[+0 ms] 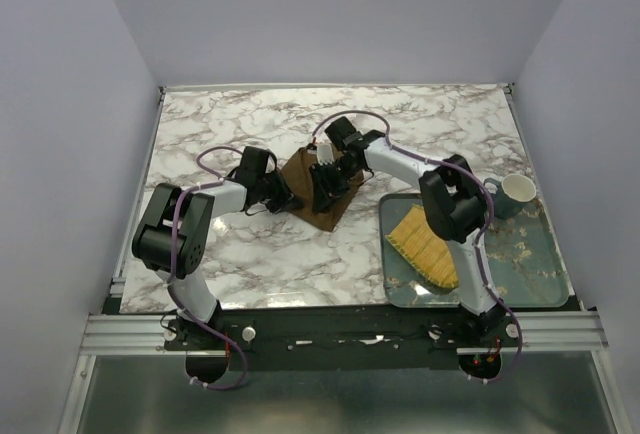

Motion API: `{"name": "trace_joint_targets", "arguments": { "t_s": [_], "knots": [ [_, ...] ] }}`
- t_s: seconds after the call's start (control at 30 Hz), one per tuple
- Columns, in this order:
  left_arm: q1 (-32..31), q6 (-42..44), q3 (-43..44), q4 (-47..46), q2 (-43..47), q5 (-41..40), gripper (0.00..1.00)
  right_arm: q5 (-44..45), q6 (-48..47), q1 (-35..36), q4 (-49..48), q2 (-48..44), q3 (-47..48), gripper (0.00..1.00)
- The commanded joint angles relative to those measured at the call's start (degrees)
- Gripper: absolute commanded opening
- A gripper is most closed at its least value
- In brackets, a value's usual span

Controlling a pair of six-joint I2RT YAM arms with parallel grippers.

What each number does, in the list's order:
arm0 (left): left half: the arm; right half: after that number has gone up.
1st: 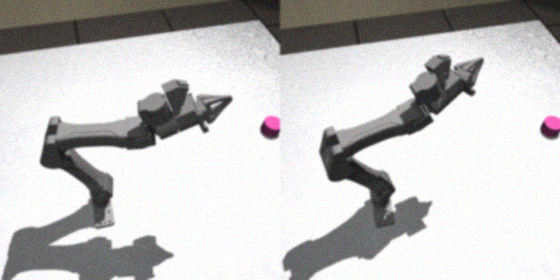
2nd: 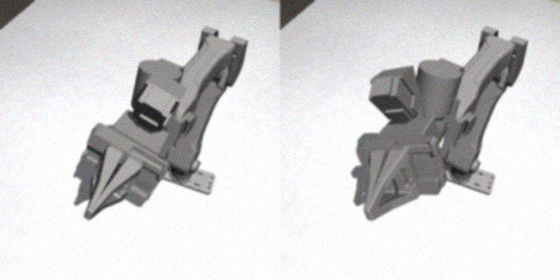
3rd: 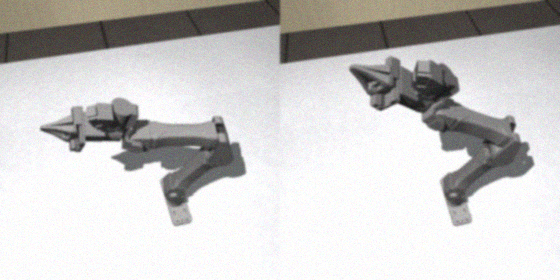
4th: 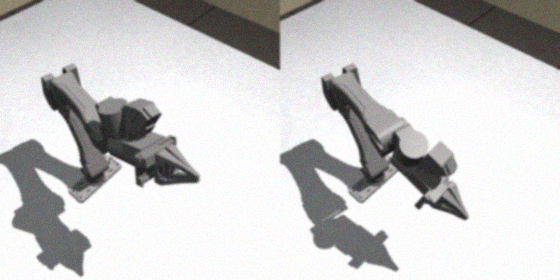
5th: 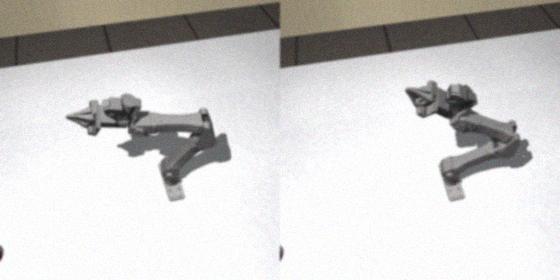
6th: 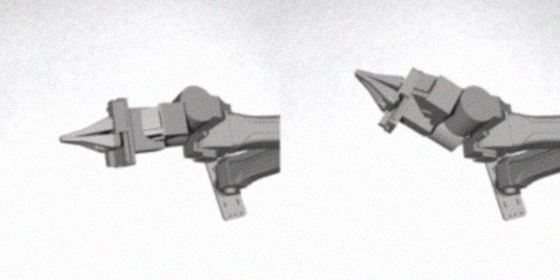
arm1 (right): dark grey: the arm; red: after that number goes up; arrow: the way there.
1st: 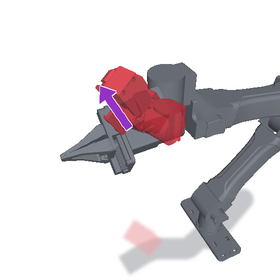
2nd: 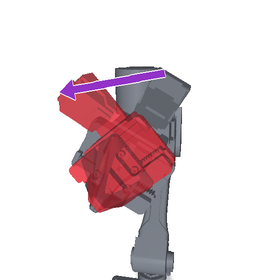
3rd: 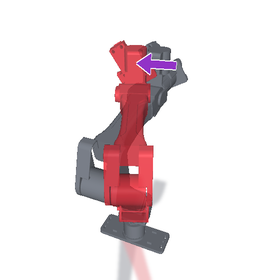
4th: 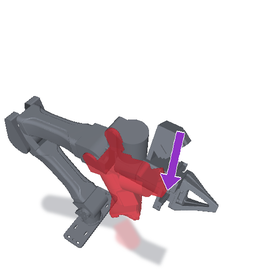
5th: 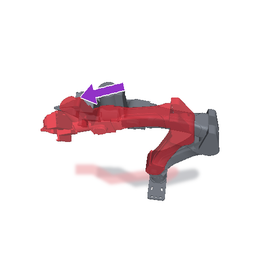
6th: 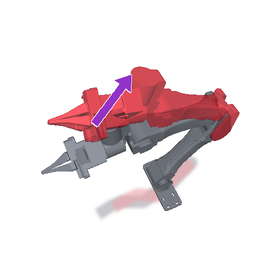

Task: Fold the napkin, place the utensils inside, and roll it up
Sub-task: Roll the napkin with the utensil

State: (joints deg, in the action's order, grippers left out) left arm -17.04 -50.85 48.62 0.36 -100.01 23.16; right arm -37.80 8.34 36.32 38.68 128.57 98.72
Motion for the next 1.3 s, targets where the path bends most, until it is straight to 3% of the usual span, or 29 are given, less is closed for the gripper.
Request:
{"name": "trace_joint_targets", "arguments": {
  "t_s": [0.0, 0.17, 0.33, 0.53, 0.67, 0.8, 1.0, 1.13, 1.27],
  "knots": [
    [0.0, 2.3, -2.3, 6.1, -4.0, -10.2, 0.00, 12.1, -2.7, 0.8, 9.5, -7.7, 2.4, 0.43],
    [0.1, 2.2, -2.1, 5.9, -4.4, -10.1, 0.00, 9.3, -1.0, 2.8, 4.7, -12.5, -4.1, 0.47],
    [0.0, 2.3, -2.2, 5.7, -4.6, -10.0, 0.00, 12.5, 0.0, 2.7, -3.2, -13.2, -11.1, 0.43],
    [0.0, 2.5, -1.8, 5.9, -4.9, -9.8, 0.00, 13.5, -0.5, 2.7, -6.8, -8.8, -12.1, 0.19],
    [0.1, 2.7, -1.5, 6.3, -5.0, -10.1, 0.00, 27.5, 1.8, 2.6, -6.9, -6.9, -13.8, 0.13],
    [0.1, 2.9, -1.2, 6.7, -5.2, -10.1, 0.00, 33.0, 2.6, 2.7, -4.4, -7.3, -16.2, 0.04],
    [0.1, 2.9, -1.1, 6.8, -5.4, -10.0, 0.00, 28.9, 1.9, 2.7, -2.3, -13.6, -15.6, 0.06],
    [0.1, 2.7, -1.0, 6.8, -5.3, -9.8, 0.00, 23.8, 0.6, 3.8, -1.9, -16.1, -11.5, 0.16],
    [0.0, 2.8, -0.9, 6.8, -5.2, -9.8, 0.00, 17.8, 0.9, 4.1, -3.9, -14.4, -7.3, 0.18]
  ]
}}
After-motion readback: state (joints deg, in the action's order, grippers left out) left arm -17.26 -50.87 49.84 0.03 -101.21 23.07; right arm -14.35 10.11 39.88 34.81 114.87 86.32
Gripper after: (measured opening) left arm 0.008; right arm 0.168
